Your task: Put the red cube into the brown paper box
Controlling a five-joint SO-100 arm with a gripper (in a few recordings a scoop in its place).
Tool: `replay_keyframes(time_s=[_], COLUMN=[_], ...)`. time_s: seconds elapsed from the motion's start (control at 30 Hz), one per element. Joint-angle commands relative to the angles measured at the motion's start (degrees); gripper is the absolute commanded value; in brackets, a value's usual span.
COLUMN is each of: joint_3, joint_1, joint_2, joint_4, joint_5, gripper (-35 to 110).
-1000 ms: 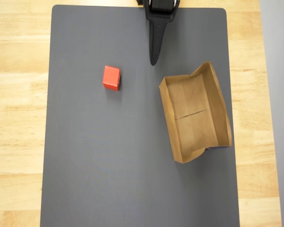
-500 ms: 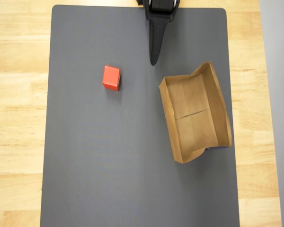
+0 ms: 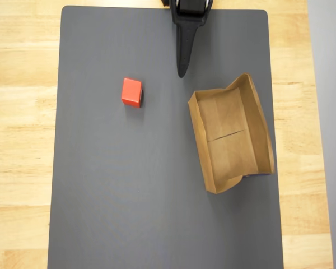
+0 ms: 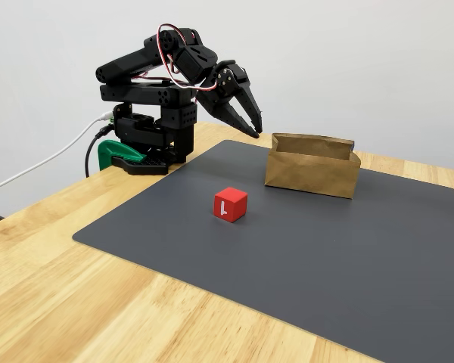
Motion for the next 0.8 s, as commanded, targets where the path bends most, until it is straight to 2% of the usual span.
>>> replay_keyframes(time_s=[0.0, 0.77], joint_3=[-0.09, -0.09], joint_1=[0.7, -0.44], joint_2=[-0.18, -0.18], joint_4=[0.35, 0.35], joint_5=[-0.18, -1.58], gripper=[0, 0])
